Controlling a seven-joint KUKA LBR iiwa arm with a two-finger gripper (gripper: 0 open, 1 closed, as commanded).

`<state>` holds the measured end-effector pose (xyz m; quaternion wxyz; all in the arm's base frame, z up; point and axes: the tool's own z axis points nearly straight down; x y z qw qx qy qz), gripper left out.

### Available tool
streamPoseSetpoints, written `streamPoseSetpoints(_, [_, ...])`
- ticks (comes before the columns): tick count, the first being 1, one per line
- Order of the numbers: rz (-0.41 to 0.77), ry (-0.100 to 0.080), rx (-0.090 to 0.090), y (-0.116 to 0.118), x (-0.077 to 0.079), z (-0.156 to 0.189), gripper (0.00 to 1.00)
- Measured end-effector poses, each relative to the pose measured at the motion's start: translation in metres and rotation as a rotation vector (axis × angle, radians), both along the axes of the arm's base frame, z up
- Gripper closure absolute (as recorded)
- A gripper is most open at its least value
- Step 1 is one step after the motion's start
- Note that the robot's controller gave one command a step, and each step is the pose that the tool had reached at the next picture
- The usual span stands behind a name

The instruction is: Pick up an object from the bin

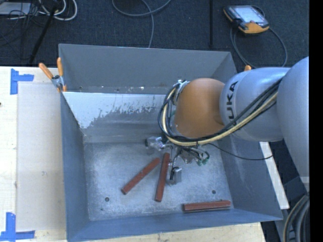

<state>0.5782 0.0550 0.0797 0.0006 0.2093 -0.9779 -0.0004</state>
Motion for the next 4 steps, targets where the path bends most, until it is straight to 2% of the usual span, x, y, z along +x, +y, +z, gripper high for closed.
streamPoseSetpoints(1, [0.233,0.001,0.0,0.015,0.011,-0.009,1.0])
streamPoseSetpoints(2, [0.232,0.001,0.0,0.014,0.011,-0.009,1.0])
streamPoseSetpoints(3, [0.272,-0.002,0.001,0.011,-0.001,0.12,1.0])
streamPoseSetpoints(4, [0.271,-0.002,0.001,0.011,-0.001,0.12,1.0])
